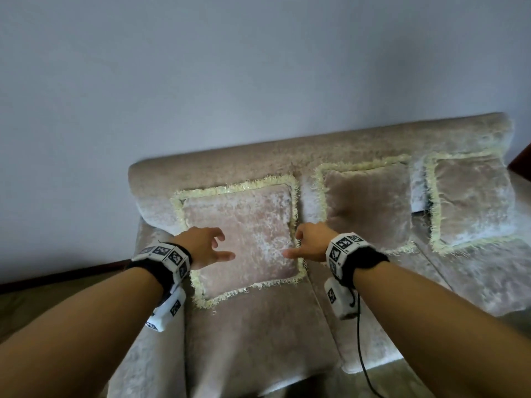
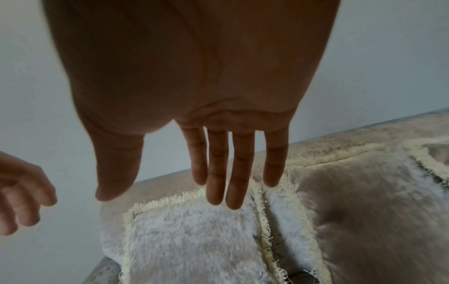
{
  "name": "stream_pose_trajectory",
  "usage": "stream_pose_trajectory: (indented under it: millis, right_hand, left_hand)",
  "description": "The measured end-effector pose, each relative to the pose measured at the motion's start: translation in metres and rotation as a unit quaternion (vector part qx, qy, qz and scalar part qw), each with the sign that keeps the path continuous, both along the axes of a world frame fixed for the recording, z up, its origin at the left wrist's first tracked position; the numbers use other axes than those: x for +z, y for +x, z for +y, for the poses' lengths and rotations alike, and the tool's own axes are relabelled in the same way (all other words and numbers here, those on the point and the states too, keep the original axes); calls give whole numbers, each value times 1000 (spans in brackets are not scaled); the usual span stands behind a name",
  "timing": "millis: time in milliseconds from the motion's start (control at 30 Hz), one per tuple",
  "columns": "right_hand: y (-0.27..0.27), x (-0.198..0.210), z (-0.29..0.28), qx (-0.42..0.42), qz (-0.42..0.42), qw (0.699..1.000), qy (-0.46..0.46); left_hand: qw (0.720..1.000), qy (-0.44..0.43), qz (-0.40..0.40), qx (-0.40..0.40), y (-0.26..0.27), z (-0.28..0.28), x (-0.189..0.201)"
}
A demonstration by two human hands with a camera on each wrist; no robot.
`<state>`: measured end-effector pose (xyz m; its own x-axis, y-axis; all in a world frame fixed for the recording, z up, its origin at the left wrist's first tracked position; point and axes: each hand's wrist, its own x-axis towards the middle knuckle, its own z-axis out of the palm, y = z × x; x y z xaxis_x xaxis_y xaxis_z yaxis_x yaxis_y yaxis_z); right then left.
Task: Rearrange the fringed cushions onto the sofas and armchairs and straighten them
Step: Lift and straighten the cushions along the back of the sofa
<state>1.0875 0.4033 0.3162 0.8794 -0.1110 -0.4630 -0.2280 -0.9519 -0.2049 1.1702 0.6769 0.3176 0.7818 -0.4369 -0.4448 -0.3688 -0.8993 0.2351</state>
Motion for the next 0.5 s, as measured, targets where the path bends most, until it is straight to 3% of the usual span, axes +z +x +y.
stream_pose_trajectory:
  millis: [500]
  right_hand:
    - [152,-68,8,-15,75,997,-21]
  left_hand:
    - [991,-56,77,97,146,37,-72]
